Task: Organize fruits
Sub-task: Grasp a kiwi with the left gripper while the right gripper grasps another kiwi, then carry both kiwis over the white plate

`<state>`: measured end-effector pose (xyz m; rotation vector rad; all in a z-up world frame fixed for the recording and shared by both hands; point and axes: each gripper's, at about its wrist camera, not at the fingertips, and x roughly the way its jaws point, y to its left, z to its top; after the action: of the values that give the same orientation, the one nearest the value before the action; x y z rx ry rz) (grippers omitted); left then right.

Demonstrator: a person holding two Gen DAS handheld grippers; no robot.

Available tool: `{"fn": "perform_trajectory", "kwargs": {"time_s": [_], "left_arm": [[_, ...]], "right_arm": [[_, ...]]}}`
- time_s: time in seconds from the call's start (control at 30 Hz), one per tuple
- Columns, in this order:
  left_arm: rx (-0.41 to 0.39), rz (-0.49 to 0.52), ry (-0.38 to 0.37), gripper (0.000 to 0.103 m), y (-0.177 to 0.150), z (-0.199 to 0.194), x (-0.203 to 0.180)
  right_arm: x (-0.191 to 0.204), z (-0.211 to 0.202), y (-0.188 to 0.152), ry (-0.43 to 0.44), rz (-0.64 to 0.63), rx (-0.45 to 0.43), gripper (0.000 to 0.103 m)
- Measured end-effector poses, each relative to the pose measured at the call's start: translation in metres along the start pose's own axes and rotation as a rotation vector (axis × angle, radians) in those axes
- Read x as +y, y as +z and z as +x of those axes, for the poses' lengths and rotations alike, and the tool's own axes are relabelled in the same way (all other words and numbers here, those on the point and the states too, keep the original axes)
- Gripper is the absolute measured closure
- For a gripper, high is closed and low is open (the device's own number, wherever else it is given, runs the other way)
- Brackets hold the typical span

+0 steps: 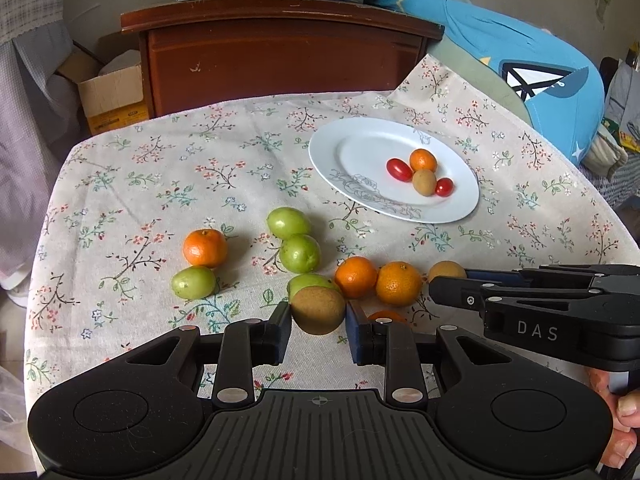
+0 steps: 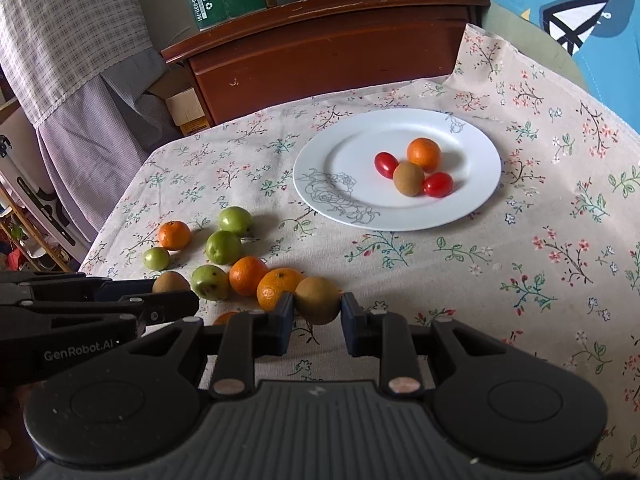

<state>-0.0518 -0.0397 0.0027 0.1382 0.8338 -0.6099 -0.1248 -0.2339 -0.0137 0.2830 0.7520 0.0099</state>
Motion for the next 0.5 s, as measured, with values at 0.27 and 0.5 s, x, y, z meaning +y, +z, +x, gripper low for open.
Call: {"fn": "perform_trajectory", "kwargs": {"time_s": [0.27, 0.5], "left_arm": [[-0.006, -0.026, -0.001, 0.076, 0.003, -0.001, 0.001], [-0.038, -0.024, -0.017, 0.076, 0.013, -0.006, -0.004]], "right_arm": [[0.002, -0.002, 0.001, 0.011, 0.004, -0.004, 0.078], [0.005, -0.008, 0.009, 0.032, 0.001, -0.035, 0.078]]}}
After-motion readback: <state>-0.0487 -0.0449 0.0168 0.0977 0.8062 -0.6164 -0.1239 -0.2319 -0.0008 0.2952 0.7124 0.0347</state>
